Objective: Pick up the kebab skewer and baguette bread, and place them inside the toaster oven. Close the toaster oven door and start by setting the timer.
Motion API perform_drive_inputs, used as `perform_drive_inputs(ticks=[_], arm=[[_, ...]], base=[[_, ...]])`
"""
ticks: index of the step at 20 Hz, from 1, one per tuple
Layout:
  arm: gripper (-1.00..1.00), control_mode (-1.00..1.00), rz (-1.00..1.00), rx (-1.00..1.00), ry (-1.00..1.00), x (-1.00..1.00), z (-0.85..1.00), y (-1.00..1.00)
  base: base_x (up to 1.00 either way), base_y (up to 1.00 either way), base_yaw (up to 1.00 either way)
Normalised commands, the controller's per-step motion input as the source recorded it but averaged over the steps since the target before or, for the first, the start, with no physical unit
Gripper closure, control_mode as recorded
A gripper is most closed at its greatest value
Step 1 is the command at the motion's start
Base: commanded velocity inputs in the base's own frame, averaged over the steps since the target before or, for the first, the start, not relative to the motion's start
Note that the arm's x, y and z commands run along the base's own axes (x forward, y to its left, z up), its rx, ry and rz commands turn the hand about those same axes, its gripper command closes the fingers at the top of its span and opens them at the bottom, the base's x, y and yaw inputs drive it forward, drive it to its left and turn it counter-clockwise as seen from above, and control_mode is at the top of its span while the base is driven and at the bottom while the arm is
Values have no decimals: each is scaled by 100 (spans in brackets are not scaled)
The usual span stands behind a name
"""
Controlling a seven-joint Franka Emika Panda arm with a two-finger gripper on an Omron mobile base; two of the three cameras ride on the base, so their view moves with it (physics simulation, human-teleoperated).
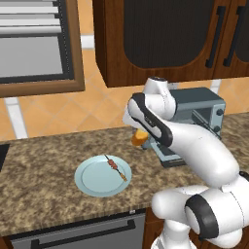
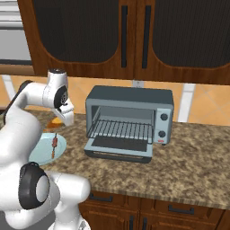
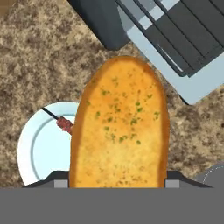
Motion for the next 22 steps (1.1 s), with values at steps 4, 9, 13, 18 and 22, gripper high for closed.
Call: perform_drive_inputs(ticks=[4,9,13,18,22], arm=[[100,-100,-40,2,0,0,23,-84],[100,-100,-50,7,2,0,10,-84],[100,-100,-45,10,0,13,7,-74],[100,-100,-20,10,-4,14,-4,-61],[100,-100,-5,0,-5,2,-26,-48]], base=[[0,0,0],[0,0,0],[0,0,0],[0,0,0],[0,0,0]])
